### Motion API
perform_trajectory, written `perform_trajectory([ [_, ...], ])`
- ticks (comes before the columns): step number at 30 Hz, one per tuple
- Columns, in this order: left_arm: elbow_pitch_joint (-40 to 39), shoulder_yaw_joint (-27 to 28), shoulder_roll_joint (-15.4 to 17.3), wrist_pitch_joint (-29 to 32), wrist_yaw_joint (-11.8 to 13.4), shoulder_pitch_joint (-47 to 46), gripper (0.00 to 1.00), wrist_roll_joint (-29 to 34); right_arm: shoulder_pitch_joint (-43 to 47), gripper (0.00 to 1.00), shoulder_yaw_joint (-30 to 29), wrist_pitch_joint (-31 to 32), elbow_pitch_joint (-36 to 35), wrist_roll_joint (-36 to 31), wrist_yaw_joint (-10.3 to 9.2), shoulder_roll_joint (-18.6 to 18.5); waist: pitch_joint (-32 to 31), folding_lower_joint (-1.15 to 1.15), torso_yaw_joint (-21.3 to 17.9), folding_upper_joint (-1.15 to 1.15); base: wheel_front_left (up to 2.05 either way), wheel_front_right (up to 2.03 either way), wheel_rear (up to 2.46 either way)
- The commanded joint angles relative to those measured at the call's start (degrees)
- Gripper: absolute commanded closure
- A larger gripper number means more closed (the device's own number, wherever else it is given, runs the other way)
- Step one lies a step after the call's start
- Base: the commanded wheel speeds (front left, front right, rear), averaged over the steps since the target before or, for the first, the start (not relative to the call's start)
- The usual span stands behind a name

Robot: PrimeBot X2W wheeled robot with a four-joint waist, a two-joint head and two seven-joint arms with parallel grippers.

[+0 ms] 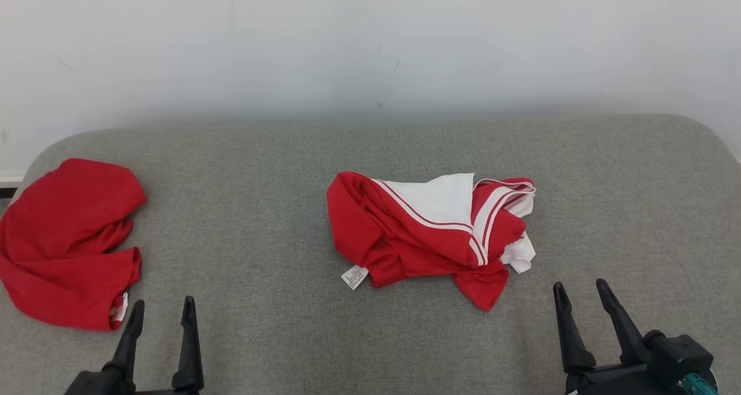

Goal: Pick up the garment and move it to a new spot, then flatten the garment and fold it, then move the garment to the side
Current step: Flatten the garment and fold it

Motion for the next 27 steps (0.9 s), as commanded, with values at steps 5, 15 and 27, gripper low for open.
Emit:
perform_trajectory([
  [5, 0.22, 0.24, -0.1, -0.05, -0.23, -0.47, 0.0, 0.39, 0.3, 0.0, -0.02, -0.09, 0.03, -0.12, -0.12, 0.06, 0.14, 0.0, 0.19, 0.0, 0.0, 0.0, 0.0],
  [15, 0.42, -2.02, -0.14, -0.05, 0.03, -2.01, 0.0, -0.05, -4.09, 0.0, 3.57, 0.8, 1.53, 0.64, -0.12, -2.03, 2.3, 0.0, 3.12, 0.0, 0.0, 0.0, 0.0],
  [27, 1.4, -5.23, -0.12, -0.05, 0.81, -4.81, 0.0, -1.59, -16.18, 0.0, 10.89, 4.24, 14.52, 1.43, -0.12, -4.88, 6.52, 0.0, 8.59, 0.0, 0.0, 0.0, 0.0],
])
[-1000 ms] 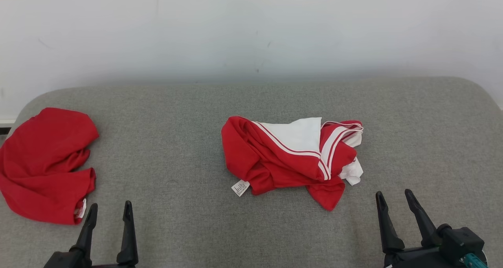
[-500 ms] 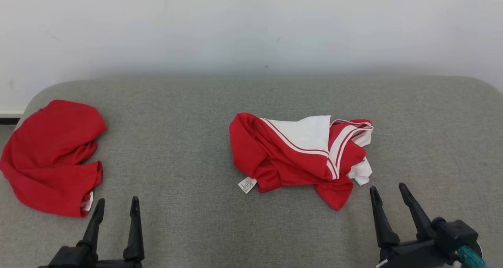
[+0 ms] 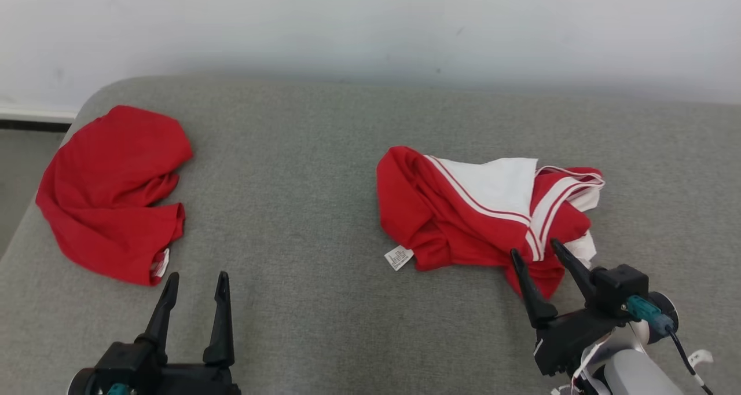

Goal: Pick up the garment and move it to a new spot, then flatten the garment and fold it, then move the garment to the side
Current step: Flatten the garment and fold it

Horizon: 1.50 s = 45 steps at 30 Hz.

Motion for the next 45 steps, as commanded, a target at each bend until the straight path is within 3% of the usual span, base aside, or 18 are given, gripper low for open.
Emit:
perform_trajectory([
  [1, 0.14, -0.23, 0.02, -0.05, 0.18, -0.91, 0.0, -0.19, -1.16, 0.0, 0.27, -0.14, 1.46, 0.46, -0.12, -0.49, 1.93, 0.0, 2.08, 0.0, 0.0, 0.0, 0.0],
  [10, 0.83, -1.94, 0.02, -0.05, 0.85, -2.48, 0.0, -1.66, -7.66, 0.0, 3.08, -1.61, 13.0, 2.37, -0.12, -0.69, 3.61, 0.0, 5.6, 0.0, 0.0, 0.0, 0.0],
  [11, 0.9, -2.22, 0.02, -0.05, 0.97, -2.4, 0.0, -1.77, -8.37, 0.47, 3.3, -1.92, 13.86, 2.68, -0.12, -0.67, 3.63, 0.0, 5.86, 0.0, 0.0, 0.0, 0.0],
  [13, 1.11, -2.49, 0.03, -0.05, 1.11, -2.42, 0.0, -2.05, -9.82, 1.0, 3.75, -2.5, 15.31, 3.23, -0.12, -0.87, 3.59, 0.0, 6.34, 0.0, 0.0, 0.0, 0.0],
  [22, 1.77, -3.42, 0.02, -0.05, 1.27, -2.71, 0.0, -3.18, -17.95, 1.0, 6.77, -4.1, 17.81, 2.94, -0.12, -2.12, 2.91, 0.0, 8.8, 0.0, 0.0, 0.0, 0.0],
  [35, 2.1, -4.09, 0.02, -0.05, 1.45, -3.03, 0.0, -3.62, -41.36, 1.0, 18.07, -4.44, 15.28, 2.04, -0.12, -1.73, 3.28, 0.0, 11.59, 0.0, 0.0, 0.0, 0.0],
  [40, 2.23, -3.9, 0.02, -0.05, 1.65, -3.04, 0.0, -3.24, -48.28, 1.0, 18.94, -4.45, 12.61, 2.6, -0.12, -1.51, 2.78, 0.0, 11.38, 0.0, 0.0, 0.0, 0.0],
  [45, 2.05, -3.09, 0.02, -0.05, 1.52, -2.37, 0.0, -2.79, -48.13, 1.0, 17.77, -4.38, 8.6, 2.84, -0.12, -1.36, 1.57, 0.0, 9.5, 0.0, 0.0, 0.0, 0.0],
])
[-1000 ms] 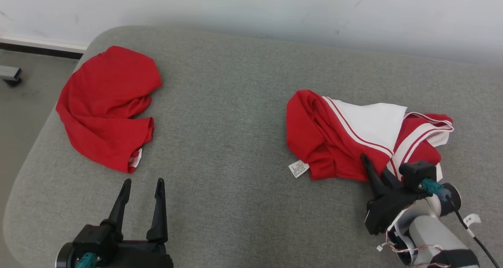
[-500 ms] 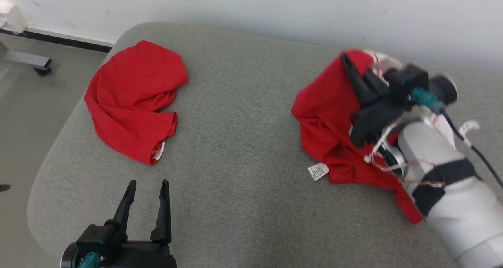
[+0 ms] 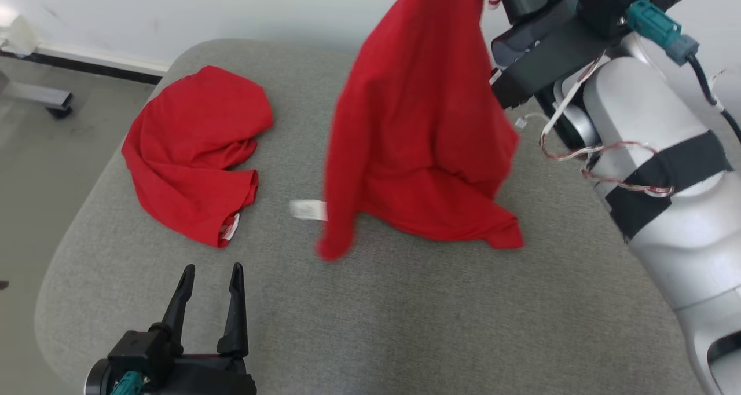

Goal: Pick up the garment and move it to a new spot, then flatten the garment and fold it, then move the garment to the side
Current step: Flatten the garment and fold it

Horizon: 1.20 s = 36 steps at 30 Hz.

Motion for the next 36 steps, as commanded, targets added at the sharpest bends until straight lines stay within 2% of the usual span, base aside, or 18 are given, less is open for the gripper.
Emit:
perform_trajectory([
  [1, -0.05, 0.18, 0.01, -0.05, -0.14, 0.35, 0.0, 0.42, 2.46, 1.0, -0.05, -0.1, -1.38, 0.25, -0.12, -0.22, -0.85, 0.0, -1.52, -0.01, 0.0, 0.0, 0.0],
  [9, -0.19, -0.22, 0.03, -0.05, 0.19, 1.44, 0.0, -0.14, 17.85, 1.0, 1.14, -0.1, -9.2, 0.05, -0.12, -5.65, -1.92, 0.0, -6.41, -0.01, 0.0, 0.0, 0.0],
  [17, 0.13, -0.71, 0.03, -0.05, -0.04, 2.11, 0.0, 0.3, 41.91, 1.0, -7.05, -0.1, -21.09, -0.72, -0.13, -11.23, -2.73, 0.0, -10.72, -0.01, 0.0, 0.0, 0.0],
  [20, 0.26, -0.94, 0.04, -0.05, -0.14, 1.94, 0.0, 0.42, 50.49, 1.0, -11.52, -0.11, -23.66, -0.97, -0.13, -11.62, -2.85, 0.0, -11.6, -0.01, 0.0, 0.0, 0.0],
  [22, 0.3, -1.15, 0.04, -0.05, -0.2, 1.78, 0.0, 0.39, 53.18, 1.0, -13.15, -0.11, -24.08, -0.99, -0.13, -11.4, -2.8, 0.0, -11.74, -0.01, 0.0, 0.0, 0.0],
  [26, 0.35, -1.33, 0.05, -0.05, -0.26, 1.58, 0.0, 0.3, 61.77, 1.0, -19.01, -0.11, -24.88, -1.14, -0.13, -9.39, -2.34, 0.0, -12.46, -0.01, 0.0, 0.0, 0.0],
  [30, 0.47, -1.17, 0.04, -0.05, -0.21, 1.84, 0.0, 0.45, 66.22, 1.0, -21.92, -0.12, -23.82, -1.45, -0.13, -7.69, -2.14, 0.0, -13.15, -0.01, 0.0, 0.0, 0.0],
  [31, 0.44, -0.96, 0.05, -0.05, -0.18, 2.03, 0.0, 0.53, 66.53, 0.9, -22.17, -0.12, -23.56, -1.48, -0.13, -7.12, -2.16, 0.0, -13.44, -0.01, 0.0, 0.0, 0.0],
  [33, 0.5, -0.75, 0.03, -0.05, -0.28, 2.35, 0.0, 0.74, 66.72, 0.0, -22.8, -0.11, -22.81, -1.37, -0.13, -6.16, -2.21, 0.0, -13.99, -0.01, 0.0, 0.0, 0.0],
  [36, 0.71, -0.46, 0.04, -0.05, -0.5, 2.06, 0.0, 0.86, 66.68, 0.0, -24.54, -0.11, -21.73, -1.09, -0.13, -4.47, -2.38, 0.0, -14.97, -0.01, 0.0, 0.0, 0.0],
])
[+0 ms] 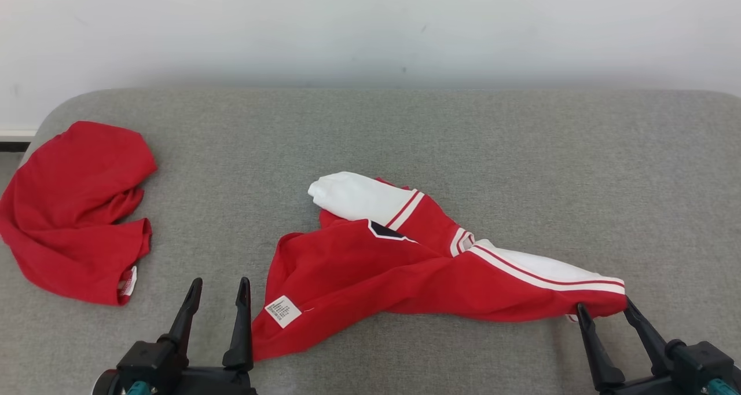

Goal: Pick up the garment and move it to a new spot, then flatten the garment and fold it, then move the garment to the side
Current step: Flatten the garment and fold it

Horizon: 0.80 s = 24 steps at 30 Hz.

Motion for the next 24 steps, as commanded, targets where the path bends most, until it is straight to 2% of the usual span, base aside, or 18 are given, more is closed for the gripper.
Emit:
perform_trajectory([
  [1, 0.06, 0.17, 0.05, -0.05, -0.07, 0.31, 0.0, 0.23, 0.39, 0.0, -0.52, -0.09, 0.09, 0.17, -0.13, 0.48, -0.14, 0.01, -0.59, 0.0, 0.0, 0.0, 0.0],
  [7, 0.01, 0.52, 0.06, -0.05, -0.27, 0.14, 0.0, 0.46, 3.45, 0.0, -5.12, -0.09, -0.21, -0.15, -0.13, 1.82, -0.45, 0.01, -1.99, 0.0, 0.0, 0.0, 0.0],
  [14, 0.06, 1.24, 0.06, -0.05, -0.34, 0.85, 0.0, 0.5, 4.92, 0.0, -10.46, -0.08, -6.73, -0.44, -0.13, 3.53, -1.34, 0.01, -2.88, 0.0, 0.0, 0.0, 0.0],
  [24, 0.04, 3.0, 0.06, -0.05, -0.74, 2.32, 0.0, 0.81, 4.1, 0.0, -9.92, -0.08, -12.39, -3.92, -0.13, 5.96, -4.06, 0.01, -1.52, 0.0, 0.0, 0.0, 0.0],
])
